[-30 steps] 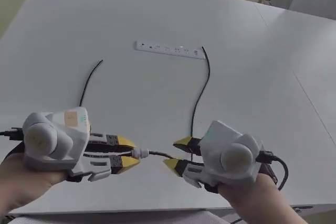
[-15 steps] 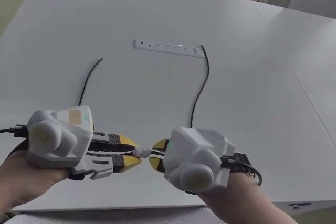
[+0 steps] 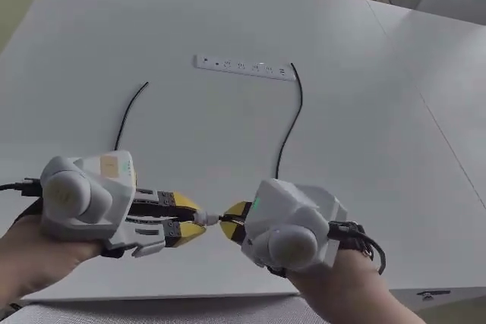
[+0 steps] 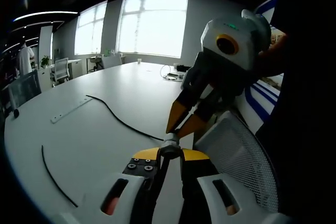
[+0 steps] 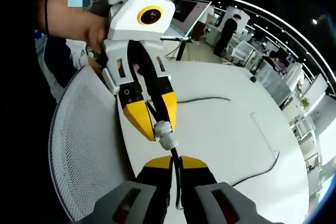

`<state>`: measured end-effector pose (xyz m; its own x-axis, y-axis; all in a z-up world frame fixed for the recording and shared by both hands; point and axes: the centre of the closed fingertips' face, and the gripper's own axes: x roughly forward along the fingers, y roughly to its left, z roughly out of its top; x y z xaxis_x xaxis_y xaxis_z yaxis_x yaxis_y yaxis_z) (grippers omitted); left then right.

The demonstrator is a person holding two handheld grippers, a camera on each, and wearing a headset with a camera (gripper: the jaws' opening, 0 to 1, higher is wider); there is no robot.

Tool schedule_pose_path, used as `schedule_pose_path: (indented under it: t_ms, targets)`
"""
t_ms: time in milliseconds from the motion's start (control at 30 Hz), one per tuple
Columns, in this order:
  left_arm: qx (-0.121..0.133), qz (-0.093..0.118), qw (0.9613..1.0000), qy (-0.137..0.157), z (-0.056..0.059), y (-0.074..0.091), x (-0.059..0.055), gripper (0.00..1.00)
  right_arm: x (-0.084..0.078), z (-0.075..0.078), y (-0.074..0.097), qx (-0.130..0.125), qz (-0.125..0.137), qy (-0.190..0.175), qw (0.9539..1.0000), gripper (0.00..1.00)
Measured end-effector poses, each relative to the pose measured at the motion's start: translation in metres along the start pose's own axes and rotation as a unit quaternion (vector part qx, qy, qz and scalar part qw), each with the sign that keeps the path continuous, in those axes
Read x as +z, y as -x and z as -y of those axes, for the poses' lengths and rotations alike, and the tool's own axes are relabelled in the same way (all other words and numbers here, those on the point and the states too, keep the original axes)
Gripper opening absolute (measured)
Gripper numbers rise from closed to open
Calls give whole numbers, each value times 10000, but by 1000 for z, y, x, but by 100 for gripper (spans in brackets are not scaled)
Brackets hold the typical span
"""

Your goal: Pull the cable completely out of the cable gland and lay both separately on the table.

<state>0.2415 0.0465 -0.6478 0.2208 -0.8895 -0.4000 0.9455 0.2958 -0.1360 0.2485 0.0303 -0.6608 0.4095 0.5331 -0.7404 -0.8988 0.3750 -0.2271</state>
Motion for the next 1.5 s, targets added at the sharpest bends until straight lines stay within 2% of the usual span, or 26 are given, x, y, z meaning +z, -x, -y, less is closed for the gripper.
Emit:
schedule_pose_path:
  t_ms: [167,467,633,767,867,933,1000,1167,1333,1367,1433,1500]
  targets:
    - [14,39,10000,2,-1,0,2,15,-5,7,2,-75,-10,-330,9994,0]
    - [50,104,9999,3,-3,1,6,15,-18,19,1,-193,-78,-948,9953,0]
    - [55,107,9999,3,-4,2,7,15,-30,24,-1,-245,-178,-1359,9903,0]
    - [53,79,10000,2,-4,2,6,15,-40,28,-4,-286,-272,-1532,9874,0]
    - [42,66,10000,-8,-4,1,5,15,-52,31,-5,-324,-359,-1772,9830,0]
    - [33,68,10000,-4,-4,1,5,15,-57,31,-6,-291,-393,-2084,9768,0]
    - [23,62,10000,-9,-3,0,4,15,-61,33,-6,-286,-386,-2260,9729,0]
    - [7,64,10000,-12,-4,-1,4,15,-66,33,-8,-282,-402,-2435,9687,0]
    - [23,25,10000,-31,-5,-2,3,15,-66,30,-8,-217,-398,-2271,9728,0]
    - [27,11,10000,-30,-6,-2,2,15,-65,28,-7,-182,-390,-2112,9765,0]
    - [24,-15,10000,-2,-7,-1,1,15,-63,28,-5,-243,-369,-1892,9809,0]
    - [36,-36,10000,8,-9,-1,0,15,-63,26,-4,-248,-364,-1782,9830,0]
